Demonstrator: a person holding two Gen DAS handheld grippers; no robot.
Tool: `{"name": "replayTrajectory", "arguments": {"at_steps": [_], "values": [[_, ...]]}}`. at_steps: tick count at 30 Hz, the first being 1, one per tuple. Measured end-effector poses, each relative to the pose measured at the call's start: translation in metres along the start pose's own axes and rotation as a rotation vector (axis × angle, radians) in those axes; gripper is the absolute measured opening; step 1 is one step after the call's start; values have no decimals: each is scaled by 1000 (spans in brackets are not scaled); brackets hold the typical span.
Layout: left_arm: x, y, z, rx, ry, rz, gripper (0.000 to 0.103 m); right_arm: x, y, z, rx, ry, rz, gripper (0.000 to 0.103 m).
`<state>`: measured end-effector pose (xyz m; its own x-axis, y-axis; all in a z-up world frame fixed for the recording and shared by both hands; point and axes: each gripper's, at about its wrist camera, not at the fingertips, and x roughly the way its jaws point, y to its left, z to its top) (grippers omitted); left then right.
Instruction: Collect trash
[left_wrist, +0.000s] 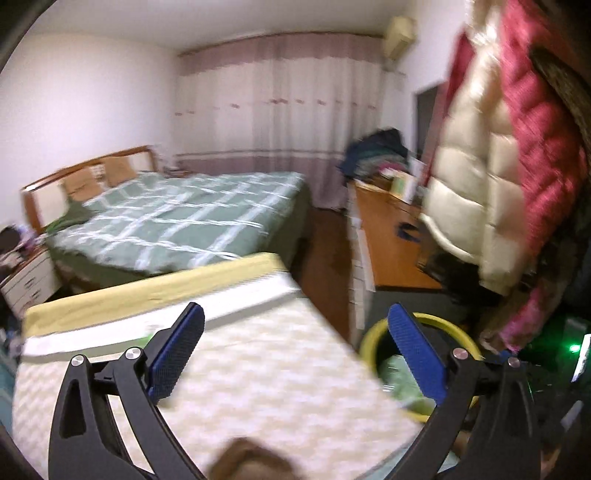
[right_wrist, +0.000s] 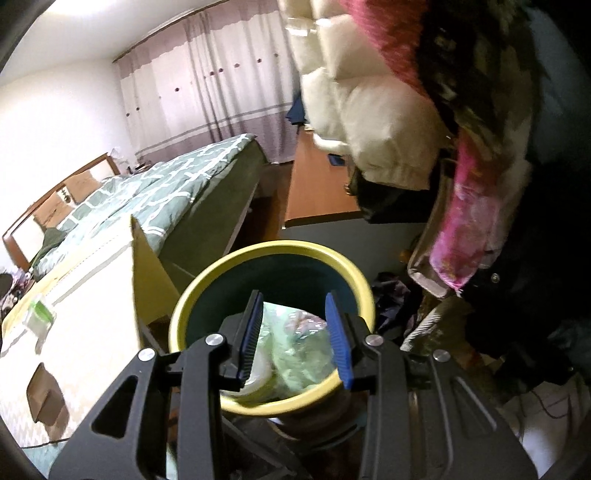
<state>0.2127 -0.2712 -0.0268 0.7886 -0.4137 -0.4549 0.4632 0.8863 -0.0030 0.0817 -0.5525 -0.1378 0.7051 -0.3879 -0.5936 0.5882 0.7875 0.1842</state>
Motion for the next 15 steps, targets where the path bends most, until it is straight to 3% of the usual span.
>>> {"name": "replayTrajectory", "arguments": {"at_steps": [4,10,15], "values": [[-17,73,-16,-63,-34,157,98,-7,25,0,-42,-9,26,34],[-29,176,-53,-187,-22,343,98,-17,73,-7,-136,-5,74,38],[-37,241,-89,-257,6,492,98,-23,119,-22,-225,19,137,38]]}}
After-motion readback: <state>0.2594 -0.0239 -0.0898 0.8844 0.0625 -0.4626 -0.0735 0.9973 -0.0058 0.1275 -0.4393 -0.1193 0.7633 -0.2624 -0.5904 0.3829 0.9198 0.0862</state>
